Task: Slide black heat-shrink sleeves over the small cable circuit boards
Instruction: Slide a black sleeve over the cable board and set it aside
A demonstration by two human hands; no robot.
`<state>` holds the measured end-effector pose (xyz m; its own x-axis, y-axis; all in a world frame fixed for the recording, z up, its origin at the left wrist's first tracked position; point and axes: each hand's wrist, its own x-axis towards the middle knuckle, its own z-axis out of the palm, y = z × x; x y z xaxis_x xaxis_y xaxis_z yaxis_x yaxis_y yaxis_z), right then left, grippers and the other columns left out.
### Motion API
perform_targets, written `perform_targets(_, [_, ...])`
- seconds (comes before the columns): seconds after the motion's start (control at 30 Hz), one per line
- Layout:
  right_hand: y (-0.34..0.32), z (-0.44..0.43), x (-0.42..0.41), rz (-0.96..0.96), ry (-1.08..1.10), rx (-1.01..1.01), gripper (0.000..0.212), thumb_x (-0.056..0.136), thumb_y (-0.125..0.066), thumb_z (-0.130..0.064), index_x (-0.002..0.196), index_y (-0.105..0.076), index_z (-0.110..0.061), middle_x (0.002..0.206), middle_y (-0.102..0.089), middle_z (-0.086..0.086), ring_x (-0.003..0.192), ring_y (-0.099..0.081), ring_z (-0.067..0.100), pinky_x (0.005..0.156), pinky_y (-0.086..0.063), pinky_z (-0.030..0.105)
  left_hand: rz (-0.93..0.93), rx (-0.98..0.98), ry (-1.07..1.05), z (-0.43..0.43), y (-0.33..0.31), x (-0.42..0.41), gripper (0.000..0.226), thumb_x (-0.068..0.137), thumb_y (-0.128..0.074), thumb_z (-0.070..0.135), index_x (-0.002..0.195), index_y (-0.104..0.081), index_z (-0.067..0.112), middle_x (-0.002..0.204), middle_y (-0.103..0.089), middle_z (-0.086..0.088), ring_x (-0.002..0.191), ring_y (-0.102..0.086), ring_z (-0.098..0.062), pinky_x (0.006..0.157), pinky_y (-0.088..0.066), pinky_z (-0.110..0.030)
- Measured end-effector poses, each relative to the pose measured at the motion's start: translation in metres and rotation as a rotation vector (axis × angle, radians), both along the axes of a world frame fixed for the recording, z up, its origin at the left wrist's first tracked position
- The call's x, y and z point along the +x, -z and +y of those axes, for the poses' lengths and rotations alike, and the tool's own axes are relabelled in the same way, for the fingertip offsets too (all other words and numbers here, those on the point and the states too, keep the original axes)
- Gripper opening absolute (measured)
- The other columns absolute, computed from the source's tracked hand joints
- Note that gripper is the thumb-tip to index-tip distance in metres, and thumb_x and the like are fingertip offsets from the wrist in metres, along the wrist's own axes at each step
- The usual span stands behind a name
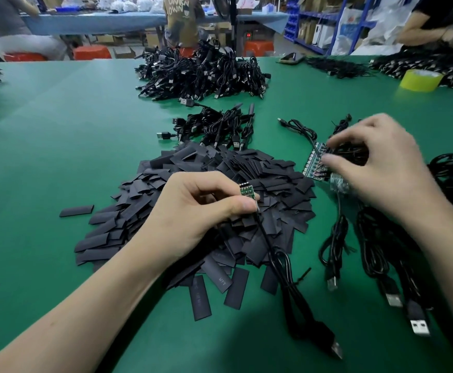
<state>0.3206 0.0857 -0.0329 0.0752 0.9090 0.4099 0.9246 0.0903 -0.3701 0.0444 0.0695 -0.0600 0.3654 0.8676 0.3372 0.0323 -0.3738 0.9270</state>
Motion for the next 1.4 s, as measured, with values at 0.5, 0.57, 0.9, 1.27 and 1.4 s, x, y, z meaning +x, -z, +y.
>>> perform_targets(0.5, [0.013, -0.014, -0.061, 0.974, -0.670, -0.363, 0.032, 0.106, -0.046, -0.032, 0.080, -0.058, -0.017, 0.060, -0.060, 0.006, 0.054, -0.062, 0.025, 0.058, -0.052, 0.037, 0.444, 0.331, -0.122, -0.010, -0.001, -0.001, 0.043, 0.073, -0.078, 0.066, 0.070, -0.064, 0.025, 0.055, -0.054, 0.006, 0.053, -0.051, -0.007, 0.055, -0.039, -0.023])
perform_targets(0.57, [0.014, -0.014, -0.061, 1.142, -0.624, -0.400, 0.033, 0.108, -0.043, -0.029, 0.080, -0.052, -0.014, 0.053, -0.040, 0.003, 0.038, -0.045, 0.019, 0.044, -0.045, 0.029, 0.673, 0.446, -0.068, -0.013, -0.002, 0.000, 0.054, 0.066, -0.072, 0.080, 0.073, -0.062, 0.028, 0.058, -0.053, 0.009, 0.060, -0.054, -0.009, 0.058, -0.040, -0.023])
perform_targets(0.9, [0.020, -0.015, -0.066, 1.041, -0.545, -0.628, 0.034, 0.108, -0.043, -0.033, 0.080, -0.051, -0.016, 0.056, -0.028, -0.004, 0.043, -0.018, 0.010, 0.037, -0.024, 0.016, 0.817, 0.511, 0.011, -0.009, -0.002, -0.004, 0.034, 0.076, -0.075, 0.067, 0.090, -0.070, 0.036, 0.075, -0.059, 0.015, 0.071, -0.051, 0.001, 0.069, -0.046, -0.024])
perform_targets(1.27, [0.017, -0.017, -0.060, 0.944, -0.663, -0.636, 0.040, 0.094, -0.060, -0.048, 0.090, -0.067, -0.008, 0.056, -0.025, -0.004, 0.044, -0.022, 0.012, 0.040, -0.027, 0.020, 0.372, 0.247, -0.051, 0.003, 0.003, -0.009, 0.016, 0.075, -0.087, 0.033, 0.077, -0.077, 0.021, 0.071, -0.067, 0.007, 0.062, -0.059, -0.011, 0.062, -0.046, -0.018])
perform_targets(1.4, [0.019, -0.017, -0.062, 0.961, -0.674, -0.654, 0.040, 0.087, -0.065, -0.054, 0.087, -0.072, -0.014, 0.057, -0.022, -0.002, 0.044, -0.019, 0.012, 0.040, -0.025, 0.019, 0.414, 0.532, -0.316, 0.007, 0.005, -0.014, 0.015, 0.082, -0.086, 0.029, 0.079, -0.076, 0.019, 0.076, -0.066, 0.009, 0.072, -0.063, -0.014, 0.064, -0.049, -0.028])
